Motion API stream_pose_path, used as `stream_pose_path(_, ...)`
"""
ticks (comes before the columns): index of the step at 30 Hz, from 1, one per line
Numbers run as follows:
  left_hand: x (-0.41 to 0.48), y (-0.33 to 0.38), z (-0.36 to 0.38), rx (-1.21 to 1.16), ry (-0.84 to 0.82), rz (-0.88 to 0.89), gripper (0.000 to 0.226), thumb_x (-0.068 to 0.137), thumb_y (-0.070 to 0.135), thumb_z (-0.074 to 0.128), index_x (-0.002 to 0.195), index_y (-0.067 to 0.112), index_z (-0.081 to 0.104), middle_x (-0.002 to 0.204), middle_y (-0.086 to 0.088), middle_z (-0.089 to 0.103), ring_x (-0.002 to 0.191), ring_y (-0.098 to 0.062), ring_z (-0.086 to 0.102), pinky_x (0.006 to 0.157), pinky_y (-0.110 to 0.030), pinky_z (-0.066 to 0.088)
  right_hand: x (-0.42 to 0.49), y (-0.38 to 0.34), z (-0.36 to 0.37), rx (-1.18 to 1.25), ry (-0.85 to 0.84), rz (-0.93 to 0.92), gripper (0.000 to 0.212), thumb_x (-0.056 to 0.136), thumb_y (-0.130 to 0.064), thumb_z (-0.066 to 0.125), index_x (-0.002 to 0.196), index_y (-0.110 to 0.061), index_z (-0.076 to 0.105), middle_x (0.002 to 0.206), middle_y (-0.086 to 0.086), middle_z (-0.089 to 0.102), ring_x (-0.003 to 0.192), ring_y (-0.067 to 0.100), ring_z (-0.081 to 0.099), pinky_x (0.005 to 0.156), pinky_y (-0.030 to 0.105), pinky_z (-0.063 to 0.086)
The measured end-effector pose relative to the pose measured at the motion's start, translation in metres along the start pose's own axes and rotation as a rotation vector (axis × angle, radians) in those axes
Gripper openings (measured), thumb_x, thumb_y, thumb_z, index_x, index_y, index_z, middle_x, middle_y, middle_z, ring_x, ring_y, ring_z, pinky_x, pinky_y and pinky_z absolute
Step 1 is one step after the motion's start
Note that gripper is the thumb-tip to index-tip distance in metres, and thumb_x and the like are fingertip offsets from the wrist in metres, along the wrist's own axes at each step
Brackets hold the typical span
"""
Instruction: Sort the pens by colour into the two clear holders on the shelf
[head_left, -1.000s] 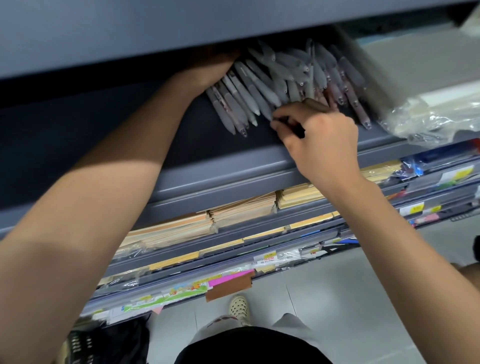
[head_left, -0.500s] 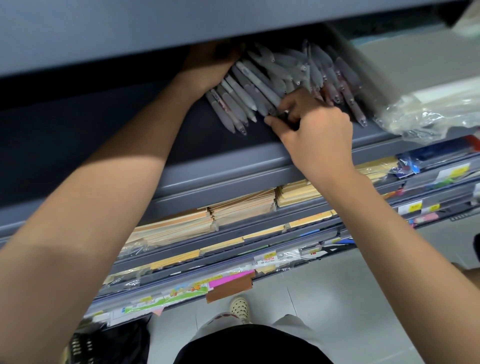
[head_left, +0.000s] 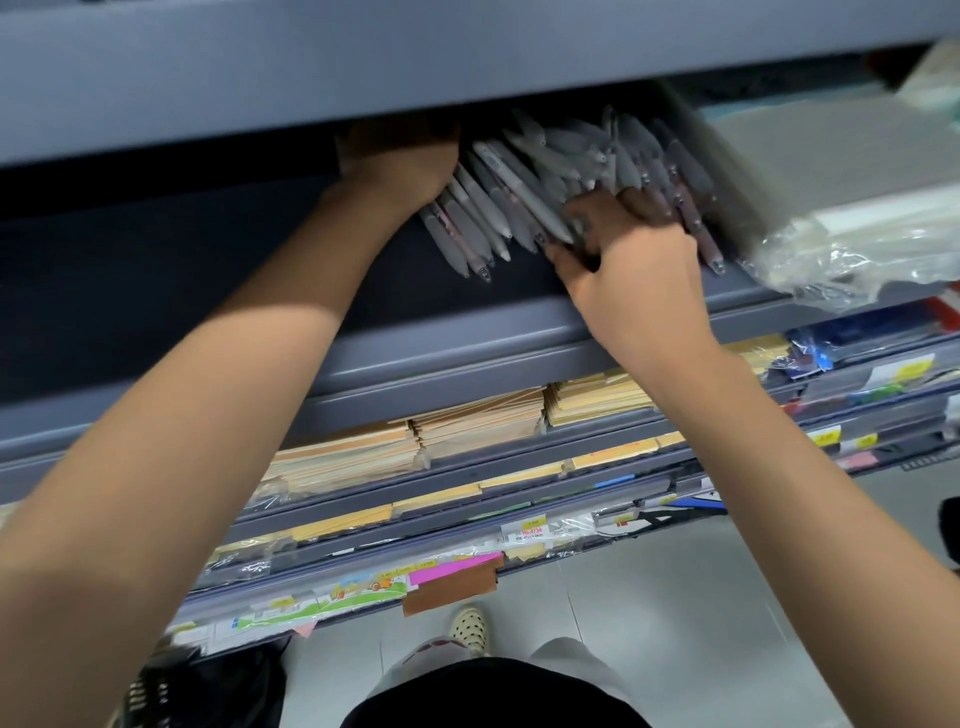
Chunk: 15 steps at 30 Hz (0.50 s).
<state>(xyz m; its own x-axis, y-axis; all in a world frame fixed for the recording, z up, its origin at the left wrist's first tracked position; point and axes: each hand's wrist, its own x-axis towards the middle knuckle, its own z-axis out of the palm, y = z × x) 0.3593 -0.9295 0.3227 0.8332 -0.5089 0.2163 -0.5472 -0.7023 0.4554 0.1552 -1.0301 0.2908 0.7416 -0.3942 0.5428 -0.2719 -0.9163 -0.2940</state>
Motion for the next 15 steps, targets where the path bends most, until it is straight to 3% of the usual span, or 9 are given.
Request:
stream_pose_path(2, -0.011, -0.001, -0.009, 0.093, -0.069, -0.110, 0.069, 0.093, 0.067, 0.023, 0.150, 0.031, 0.040, 0.155, -0.005, 0.041, 0.141, -0.032, 0.039, 0.115, -0.049, 0.032, 0.000, 0.002, 0.002, -0.007, 0.005, -0.023, 0.032, 0.090, -0.031, 0.063, 0.118, -0.016, 0.063, 0.114, 0.014, 0.062, 0.088, 0.041, 0.063, 0.070, 0.043, 0.053)
stream_pose_path(4, -0.020, 0.000, -0.016, 0.100, -0.225, -0.174, 0.079, 0.091, 0.076, 0.026, 0.155, 0.029, 0.030, 0.161, -0.001, 0.032, 0.143, -0.028, 0.035, 0.115, -0.043, 0.031, 0.001, 0.006, 0.002, 0.027, 0.005, -0.043, 0.029, 0.089, -0.028, 0.064, 0.115, -0.015, 0.065, 0.111, 0.013, 0.063, 0.087, 0.039, 0.063, 0.070, 0.041, 0.052)
stream_pose_path(6, -0.031, 0.009, -0.020, -0.021, -0.369, -0.225, 0.074, 0.088, 0.077, 0.042, 0.143, 0.027, 0.048, 0.143, 0.005, 0.051, 0.122, -0.020, 0.049, 0.095, -0.036, 0.045, 0.005, 0.011, 0.000, 0.108, -0.011, -0.042, 0.025, 0.087, -0.025, 0.065, 0.110, -0.015, 0.068, 0.101, 0.010, 0.065, 0.085, 0.035, 0.062, 0.070, 0.035, 0.049)
stream_pose_path(8, -0.036, 0.020, -0.020, -0.083, -0.424, -0.255, 0.051, 0.082, 0.077, 0.055, 0.108, 0.033, 0.063, 0.108, 0.014, 0.061, 0.100, -0.011, 0.054, 0.078, -0.032, 0.046, 0.010, 0.015, -0.002, 0.155, -0.049, -0.044, 0.022, 0.087, -0.023, 0.065, 0.108, -0.017, 0.069, 0.090, 0.004, 0.064, 0.085, 0.030, 0.062, 0.071, 0.027, 0.042)
stream_pose_path(11, -0.040, 0.040, -0.023, -0.068, -0.496, -0.286, 0.047, 0.082, 0.075, 0.057, 0.086, 0.029, 0.064, 0.083, 0.011, 0.063, 0.079, -0.006, 0.053, 0.074, -0.029, 0.042, 0.014, 0.019, -0.007, 0.171, -0.116, -0.045, 0.023, 0.087, -0.025, 0.064, 0.109, -0.021, 0.068, 0.088, -0.001, 0.064, 0.088, 0.027, 0.062, 0.073, 0.023, 0.041)
stream_pose_path(15, -0.042, 0.067, -0.025, -0.058, -0.547, -0.346, 0.041, 0.090, 0.063, 0.057, 0.081, 0.023, 0.059, 0.077, 0.005, 0.058, 0.067, -0.009, 0.046, 0.079, -0.031, 0.041, 0.018, 0.023, -0.013, 0.158, -0.169, -0.033, 0.026, 0.088, -0.028, 0.056, 0.112, -0.025, 0.066, 0.099, 0.009, 0.071, 0.092, 0.034, 0.065, 0.083, 0.036, 0.054)
